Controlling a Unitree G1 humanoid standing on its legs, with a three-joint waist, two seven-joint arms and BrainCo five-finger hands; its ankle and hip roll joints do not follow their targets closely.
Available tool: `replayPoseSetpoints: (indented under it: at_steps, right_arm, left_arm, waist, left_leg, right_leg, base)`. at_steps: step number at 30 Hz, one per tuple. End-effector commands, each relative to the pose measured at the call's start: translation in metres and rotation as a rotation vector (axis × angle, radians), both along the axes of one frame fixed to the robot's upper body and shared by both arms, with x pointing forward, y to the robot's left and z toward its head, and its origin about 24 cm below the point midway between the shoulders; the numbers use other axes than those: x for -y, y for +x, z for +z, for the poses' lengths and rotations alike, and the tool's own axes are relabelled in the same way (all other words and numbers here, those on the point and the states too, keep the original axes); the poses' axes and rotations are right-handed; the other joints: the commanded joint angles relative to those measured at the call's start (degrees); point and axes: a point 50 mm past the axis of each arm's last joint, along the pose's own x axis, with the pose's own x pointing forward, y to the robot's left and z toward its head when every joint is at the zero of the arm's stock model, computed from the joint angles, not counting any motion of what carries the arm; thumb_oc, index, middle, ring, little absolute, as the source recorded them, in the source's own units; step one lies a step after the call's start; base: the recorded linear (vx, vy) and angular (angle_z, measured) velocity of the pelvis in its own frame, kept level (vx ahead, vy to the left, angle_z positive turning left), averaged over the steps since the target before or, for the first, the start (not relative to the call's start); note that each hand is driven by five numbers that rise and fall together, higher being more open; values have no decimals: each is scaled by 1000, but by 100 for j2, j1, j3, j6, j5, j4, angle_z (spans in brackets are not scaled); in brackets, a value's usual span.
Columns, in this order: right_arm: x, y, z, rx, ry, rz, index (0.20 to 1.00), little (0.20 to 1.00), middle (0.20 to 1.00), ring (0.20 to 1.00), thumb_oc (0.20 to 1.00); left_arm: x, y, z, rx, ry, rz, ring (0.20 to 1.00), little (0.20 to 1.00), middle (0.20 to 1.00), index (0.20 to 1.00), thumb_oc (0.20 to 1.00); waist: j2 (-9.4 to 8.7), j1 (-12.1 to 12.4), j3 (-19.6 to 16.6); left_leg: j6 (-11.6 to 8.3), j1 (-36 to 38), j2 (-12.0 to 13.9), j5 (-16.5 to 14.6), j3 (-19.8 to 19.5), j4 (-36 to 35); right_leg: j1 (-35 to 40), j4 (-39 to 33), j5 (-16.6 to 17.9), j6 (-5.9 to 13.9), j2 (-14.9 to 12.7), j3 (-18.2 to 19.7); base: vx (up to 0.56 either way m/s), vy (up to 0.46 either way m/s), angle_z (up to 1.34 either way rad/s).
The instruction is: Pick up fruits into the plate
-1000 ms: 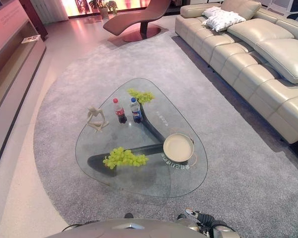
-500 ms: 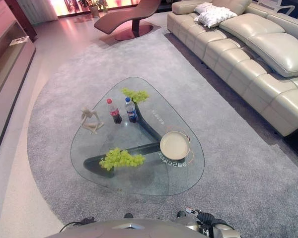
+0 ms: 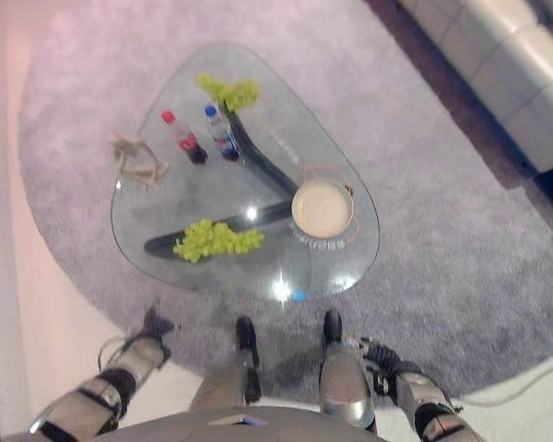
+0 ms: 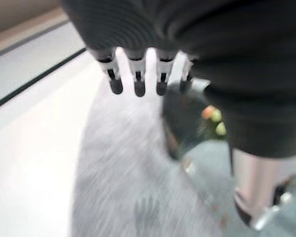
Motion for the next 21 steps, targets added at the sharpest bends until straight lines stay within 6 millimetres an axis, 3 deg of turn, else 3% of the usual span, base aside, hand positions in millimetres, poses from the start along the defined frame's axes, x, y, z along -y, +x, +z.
replayPoseSetpoints:
  at_steps: [1, 3, 4, 5, 7, 13, 21]
  right_arm:
    - [0, 25, 15, 88, 53, -19, 1000, 1000, 1000, 1000, 1000]
    - [3, 38, 23, 112, 46, -32, 1000, 1000, 1000, 1000, 1000]
    - [3, 48, 30, 142, 45, -52, 1000, 1000, 1000, 1000, 1000]
    - [2, 54, 34, 161, 46, -66, 1000, 1000, 1000, 1000, 1000]
    - [0, 62, 39, 193, 60, -100, 1000, 1000, 1000, 1000, 1000]
    - [-16, 78, 48, 247, 121, -171, 1000, 1000, 1000, 1000, 1000]
    - [-28, 100, 62, 288, 176, -214, 1000, 1000, 1000, 1000, 1000]
  left_arm:
    - [-53, 39, 65, 140, 200, 33, 1000, 1000, 1000, 1000, 1000]
    - [-62, 60, 98, 188, 246, 34, 1000, 1000, 1000, 1000, 1000]
    - [-67, 77, 131, 236, 280, 32, 1000, 1000, 1000, 1000, 1000]
    - [-67, 85, 149, 269, 315, 31, 1000, 1000, 1000, 1000, 1000]
    - [-65, 94, 173, 322, 384, 22, 1000, 1000, 1000, 1000, 1000]
    - [-53, 109, 209, 375, 545, -3, 1000, 1000, 1000, 1000, 1000]
    - [-35, 125, 233, 356, 667, -67, 1000, 1000, 1000, 1000, 1000]
  waist:
    - [-222, -117, 368]
    - [-168, -182, 455]
    - [-117, -215, 572]
    - [-97, -216, 640]
    - [-87, -189, 763]
    - [-165, -137, 803]
    - [-303, -219, 803]
  left_leg:
    - [198, -145, -313, -331, -4, 262]
    - [175, -296, -334, -305, -3, 330]
    - [171, -433, -361, -281, 7, 382]
    - [172, -526, -379, -265, 5, 405]
    - [179, -654, -402, -243, -3, 420]
    - [167, -1087, -435, -206, 25, 432]
    - [103, -1456, -396, -190, 130, 514]
  right_leg:
    - [-522, 679, -51, -102, 113, 490]
    - [-711, 741, -24, -100, 107, 521]
    - [-867, 788, 5, -96, 92, 528]
    - [-963, 810, 25, -94, 85, 519]
    - [-1099, 829, 61, -89, 69, 485]
    - [-1604, 849, 201, -47, 37, 386]
    - [-2039, 892, 299, -30, 68, 394]
  base:
    - [-107, 116, -11]
    - [-111, 111, -7]
    - [-155, 76, -2]
    - [-160, 45, 0]
    - [-119, -36, 0]
    - [-80, -86, -1]
    - [-24, -42, -1]
